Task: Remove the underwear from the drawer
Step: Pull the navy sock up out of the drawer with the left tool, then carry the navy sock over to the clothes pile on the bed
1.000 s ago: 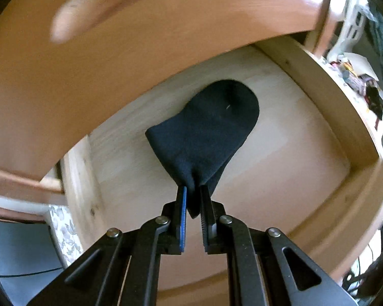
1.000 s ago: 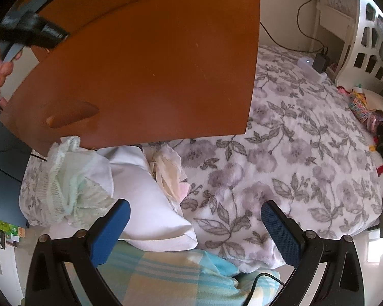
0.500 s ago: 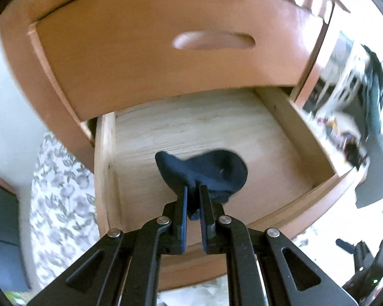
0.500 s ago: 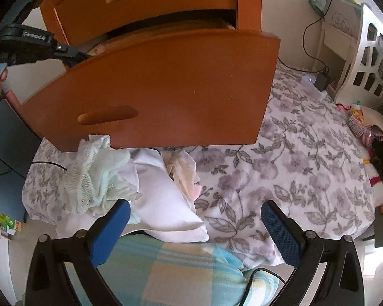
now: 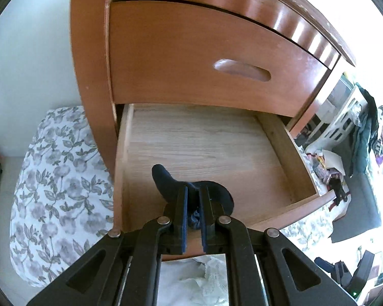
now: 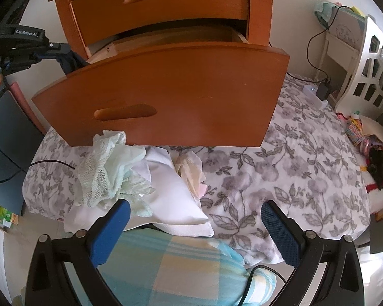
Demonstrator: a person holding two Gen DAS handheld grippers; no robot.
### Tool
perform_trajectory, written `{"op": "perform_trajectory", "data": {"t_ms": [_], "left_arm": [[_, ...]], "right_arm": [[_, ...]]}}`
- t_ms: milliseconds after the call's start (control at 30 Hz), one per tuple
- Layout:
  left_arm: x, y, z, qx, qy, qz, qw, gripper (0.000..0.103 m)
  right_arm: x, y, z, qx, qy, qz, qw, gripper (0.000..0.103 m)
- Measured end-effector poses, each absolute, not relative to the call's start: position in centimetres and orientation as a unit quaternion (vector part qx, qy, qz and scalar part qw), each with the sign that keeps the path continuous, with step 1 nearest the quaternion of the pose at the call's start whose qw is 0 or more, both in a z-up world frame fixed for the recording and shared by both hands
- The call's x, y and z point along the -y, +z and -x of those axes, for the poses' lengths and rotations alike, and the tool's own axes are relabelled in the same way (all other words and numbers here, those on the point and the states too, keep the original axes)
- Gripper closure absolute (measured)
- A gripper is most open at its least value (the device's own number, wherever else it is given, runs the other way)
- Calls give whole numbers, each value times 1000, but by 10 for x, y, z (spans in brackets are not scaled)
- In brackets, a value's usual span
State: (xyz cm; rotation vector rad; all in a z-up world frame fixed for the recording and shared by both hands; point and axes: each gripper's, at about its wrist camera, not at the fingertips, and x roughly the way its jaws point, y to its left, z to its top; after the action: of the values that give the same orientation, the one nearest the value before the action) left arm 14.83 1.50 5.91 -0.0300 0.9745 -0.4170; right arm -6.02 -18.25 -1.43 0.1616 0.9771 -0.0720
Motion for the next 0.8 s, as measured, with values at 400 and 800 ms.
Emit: {"op": "perform_trajectory", "data": {"t_ms": [400, 800], "left_arm": [[-31, 62, -144, -460, -184, 36, 868, 95], [-60, 96, -144, -420, -159, 59, 892, 95]], "right_arm": [[182, -17, 60, -473, -32, -77, 877, 0], [179, -20, 58, -477, -28, -74, 875, 0]]}}
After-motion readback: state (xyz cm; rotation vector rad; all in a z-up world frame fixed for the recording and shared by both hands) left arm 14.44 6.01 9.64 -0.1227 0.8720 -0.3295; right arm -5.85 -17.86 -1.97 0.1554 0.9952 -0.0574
